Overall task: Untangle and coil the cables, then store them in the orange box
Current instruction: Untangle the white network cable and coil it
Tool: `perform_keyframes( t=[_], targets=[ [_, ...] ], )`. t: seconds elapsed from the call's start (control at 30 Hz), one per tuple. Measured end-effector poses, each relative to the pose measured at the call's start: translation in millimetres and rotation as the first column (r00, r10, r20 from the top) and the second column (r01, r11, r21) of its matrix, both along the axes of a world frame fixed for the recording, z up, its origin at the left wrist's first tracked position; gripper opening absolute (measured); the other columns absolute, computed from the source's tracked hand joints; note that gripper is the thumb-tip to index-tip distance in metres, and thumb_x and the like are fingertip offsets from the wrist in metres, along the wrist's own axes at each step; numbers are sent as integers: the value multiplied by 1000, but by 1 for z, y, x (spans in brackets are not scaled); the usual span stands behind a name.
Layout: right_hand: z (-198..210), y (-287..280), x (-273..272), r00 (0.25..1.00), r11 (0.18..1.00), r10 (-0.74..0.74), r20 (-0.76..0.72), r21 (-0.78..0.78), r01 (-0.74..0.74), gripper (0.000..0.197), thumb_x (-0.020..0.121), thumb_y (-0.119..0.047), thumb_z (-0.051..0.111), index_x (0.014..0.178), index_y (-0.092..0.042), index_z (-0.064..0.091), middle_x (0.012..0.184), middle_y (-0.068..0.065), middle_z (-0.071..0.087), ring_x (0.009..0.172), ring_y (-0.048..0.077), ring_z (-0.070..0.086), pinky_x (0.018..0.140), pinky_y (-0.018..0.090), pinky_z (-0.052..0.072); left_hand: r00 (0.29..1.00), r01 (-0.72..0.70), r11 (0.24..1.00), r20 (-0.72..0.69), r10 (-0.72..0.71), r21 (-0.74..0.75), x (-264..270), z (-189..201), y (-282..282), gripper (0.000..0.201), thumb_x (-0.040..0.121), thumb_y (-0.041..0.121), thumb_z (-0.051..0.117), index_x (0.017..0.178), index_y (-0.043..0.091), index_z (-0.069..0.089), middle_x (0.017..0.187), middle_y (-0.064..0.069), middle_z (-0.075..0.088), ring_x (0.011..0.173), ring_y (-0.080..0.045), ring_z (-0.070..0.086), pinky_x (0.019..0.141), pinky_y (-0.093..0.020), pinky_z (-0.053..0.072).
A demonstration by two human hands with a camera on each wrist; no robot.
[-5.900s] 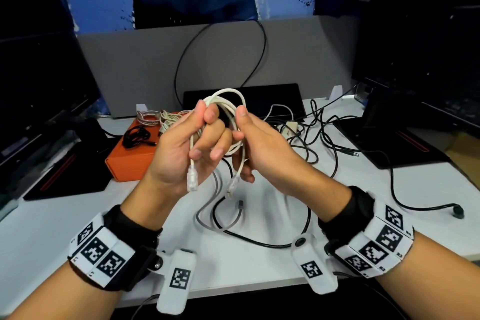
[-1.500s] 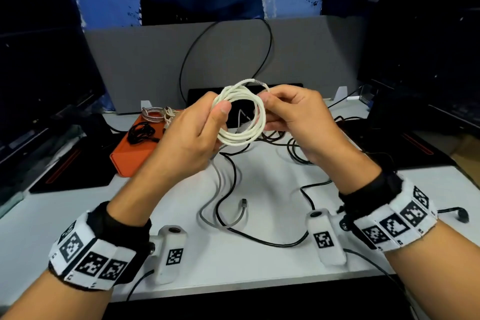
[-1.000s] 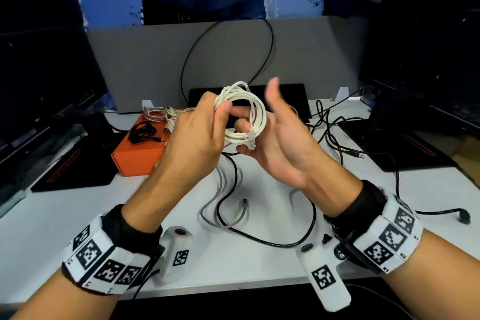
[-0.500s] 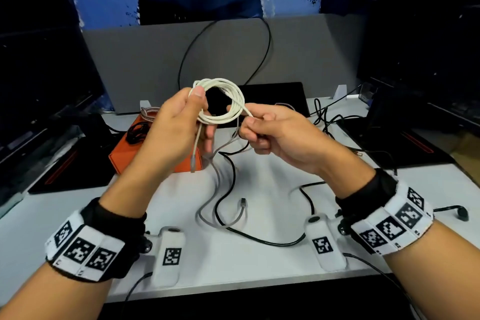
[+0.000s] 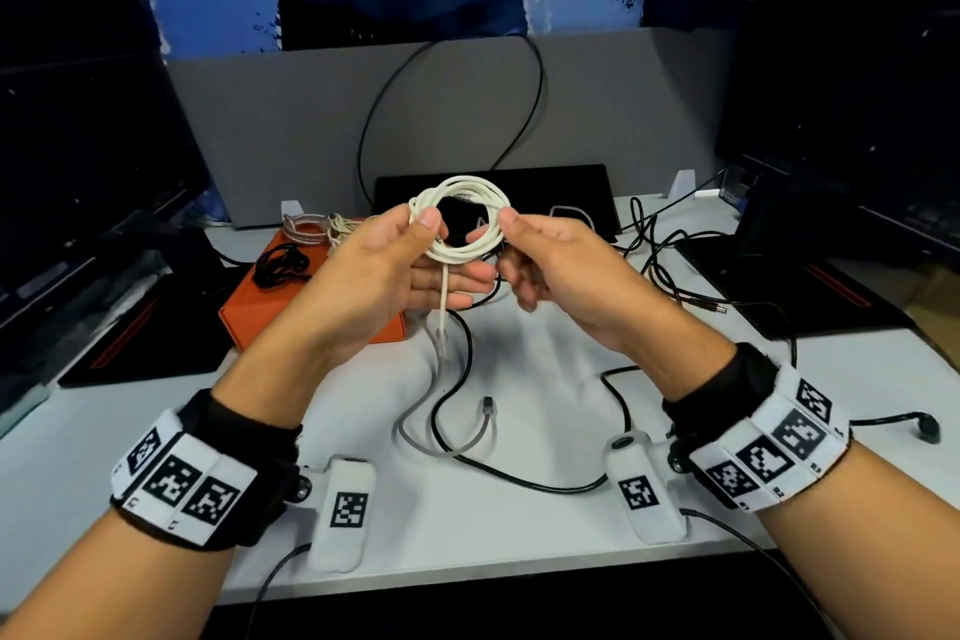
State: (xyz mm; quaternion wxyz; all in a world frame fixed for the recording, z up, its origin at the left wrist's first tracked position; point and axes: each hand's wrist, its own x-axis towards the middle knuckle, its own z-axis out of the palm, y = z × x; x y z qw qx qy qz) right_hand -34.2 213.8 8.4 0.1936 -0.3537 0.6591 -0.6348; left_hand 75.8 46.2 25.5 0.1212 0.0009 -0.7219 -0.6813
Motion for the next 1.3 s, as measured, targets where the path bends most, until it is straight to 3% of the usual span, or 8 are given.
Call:
perform_keyframes(
  t=[0.13, 0.23, 0.4, 0.57, 0.8, 0.97, 1.1, 1.3],
  targets=[
    [-2, 0, 2, 995, 1000, 1, 96, 9, -2, 39, 111, -38, 41, 114, -14, 71, 107, 10, 77, 88, 24, 76, 89, 38, 60, 998, 31, 996, 49, -27, -86, -1, -3, -3, 31, 107, 31, 47, 130, 13, 58, 118, -11, 74, 106, -27, 72, 94, -44, 58],
    [-7, -1, 0, 990, 999, 1, 143, 44, -7, 40, 111, -40, 41, 118, -10, 67, 105, 12, 78, 88, 30, 78, 85, 40, 61, 989, -134, 963, 21, 143, -232, -5, -8, -6, 30, 101, 28, 62, 122, 5, 63, 103, -11, 74, 93, -21, 71, 92, -45, 57],
    [-7, -4, 1, 994, 991, 7, 111, 132, -22, 42, 108, -45, 45, 122, -13, 69, 105, 9, 79, 104, 26, 74, 102, 42, 54, 980, -189, 976, 37, 194, -111, -6, -5, -12, 29, 98, 21, 66, 113, -3, 66, 85, -9, 76, 79, -21, 75, 82, -35, 63],
    [-7, -2, 3, 947, 976, 157, 280, 100, -192, 60, 106, -57, 40, 135, -9, 61, 114, 19, 75, 98, 35, 73, 95, 45, 57, 973, -212, 973, 75, 218, -90, -6, -2, -19, 29, 98, 19, 66, 113, -6, 68, 88, -16, 76, 71, -19, 74, 66, -26, 60],
    [-7, -3, 7, 901, 965, 218, 376, 52, -256, 61, 107, -53, 38, 140, -5, 54, 115, 21, 74, 91, 32, 72, 88, 44, 57, 973, -180, 982, 138, 187, -64, -7, -1, -26, 36, 97, 25, 66, 117, -4, 69, 95, -20, 75, 71, -21, 73, 69, -32, 62],
    [-9, -6, 10, 908, 965, 236, 346, 26, -261, 64, 104, -58, 42, 135, -5, 60, 116, 23, 73, 91, 33, 72, 78, 40, 61, 971, -191, 981, 135, 195, -42, -4, 5, -31, 27, 97, 14, 65, 123, 6, 66, 96, -18, 75, 66, -21, 72, 58, -27, 61],
    [-6, -2, 9, 956, 979, 140, 256, 110, -173, 57, 104, -60, 40, 139, -16, 52, 114, 14, 76, 107, 38, 72, 88, 45, 61, 958, -278, 960, 75, 278, -6, 5, 20, -58, 23, 97, 8, 62, 120, 7, 67, 93, -15, 75, 62, -18, 73, 56, -25, 61],
    [-9, 2, 4, 991, 966, 101, 89, 228, -119, 38, 106, -46, 50, 127, -18, 64, 112, 9, 77, 98, 30, 76, 95, 49, 58, 892, -453, 883, 73, 447, 123, 21, 23, -129, 17, 100, 9, 57, 116, 10, 65, 78, -6, 78, 61, -14, 75, 55, -20, 60]
  ],
)
